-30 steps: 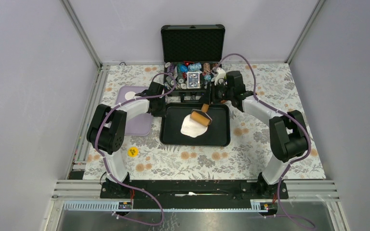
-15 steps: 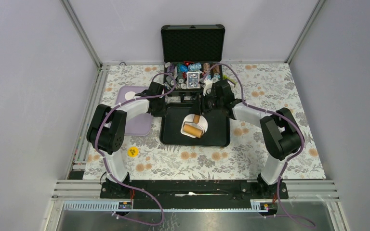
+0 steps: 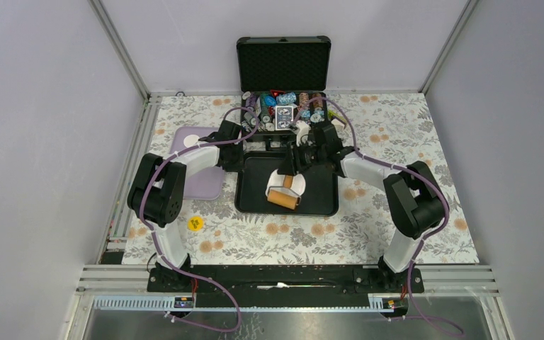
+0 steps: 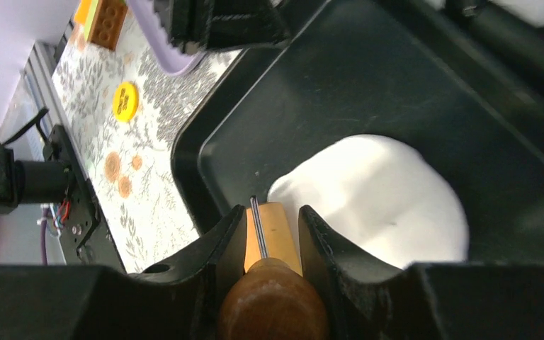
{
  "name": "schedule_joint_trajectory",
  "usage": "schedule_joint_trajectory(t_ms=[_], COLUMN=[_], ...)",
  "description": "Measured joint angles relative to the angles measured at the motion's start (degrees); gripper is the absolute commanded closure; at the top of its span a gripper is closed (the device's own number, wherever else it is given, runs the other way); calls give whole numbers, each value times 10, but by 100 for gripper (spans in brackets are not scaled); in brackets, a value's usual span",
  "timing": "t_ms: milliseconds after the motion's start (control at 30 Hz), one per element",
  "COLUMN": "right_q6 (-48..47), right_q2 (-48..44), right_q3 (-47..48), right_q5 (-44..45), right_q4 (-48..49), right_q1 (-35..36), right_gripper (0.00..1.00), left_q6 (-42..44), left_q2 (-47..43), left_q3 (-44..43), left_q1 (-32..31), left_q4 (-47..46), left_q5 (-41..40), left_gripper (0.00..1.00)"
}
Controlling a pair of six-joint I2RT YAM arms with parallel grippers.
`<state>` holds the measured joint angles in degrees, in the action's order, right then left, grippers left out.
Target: Roll out the dumpling wrappers from the dough
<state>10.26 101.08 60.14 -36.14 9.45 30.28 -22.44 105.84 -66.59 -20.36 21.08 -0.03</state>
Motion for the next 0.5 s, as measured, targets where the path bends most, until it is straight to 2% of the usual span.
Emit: schedule_joint_trajectory(t_ms=[133, 300, 500], right_q6=[-5, -30, -31], right_q2=[0, 5, 27], right_q3=[33, 63, 48], right_q5=[1, 15, -14], right_q4=[-41, -42, -10], right_q1=[-48, -108, -99], right_gripper=[100, 100, 100], left_q6=[2, 15, 37], left_q2=[1, 24, 46], left_q3=[-2, -36, -73], left_q1=[0, 0, 0], left_q4=[3, 32, 63], left_q5=[0, 6, 8], left_gripper=[100, 100, 100])
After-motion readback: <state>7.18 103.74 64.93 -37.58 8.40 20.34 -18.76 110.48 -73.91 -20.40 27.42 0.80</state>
